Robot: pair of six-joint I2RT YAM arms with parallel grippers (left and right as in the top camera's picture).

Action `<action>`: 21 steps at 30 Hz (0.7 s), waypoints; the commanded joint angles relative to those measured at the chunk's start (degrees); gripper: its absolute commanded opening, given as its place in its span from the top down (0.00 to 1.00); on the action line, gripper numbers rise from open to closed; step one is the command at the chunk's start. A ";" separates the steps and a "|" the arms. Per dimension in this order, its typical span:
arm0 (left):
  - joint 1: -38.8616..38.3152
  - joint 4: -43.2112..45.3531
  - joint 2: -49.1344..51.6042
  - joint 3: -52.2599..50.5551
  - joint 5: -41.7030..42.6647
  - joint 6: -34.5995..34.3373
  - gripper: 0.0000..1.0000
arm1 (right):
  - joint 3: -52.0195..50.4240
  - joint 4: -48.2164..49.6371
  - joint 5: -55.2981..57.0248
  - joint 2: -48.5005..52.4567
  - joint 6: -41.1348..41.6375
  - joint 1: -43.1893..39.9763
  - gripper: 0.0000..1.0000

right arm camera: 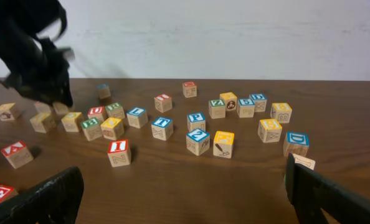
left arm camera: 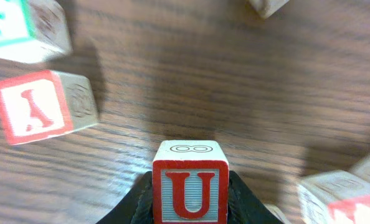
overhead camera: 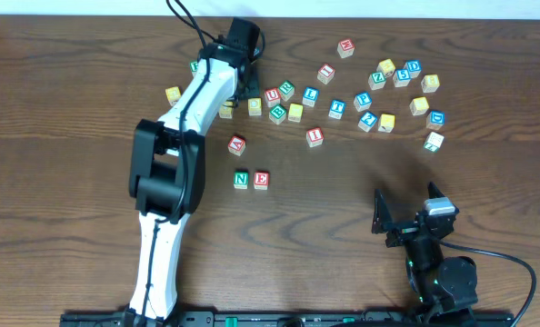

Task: Spell out NEURIPS
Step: 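Carry the red U block to the right of the E block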

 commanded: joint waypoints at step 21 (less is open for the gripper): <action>-3.17 -40.79 -33.53 -2.58 10.88 3.08 0.92 | -0.07 -0.22 -0.11 0.07 -0.74 -0.46 0.01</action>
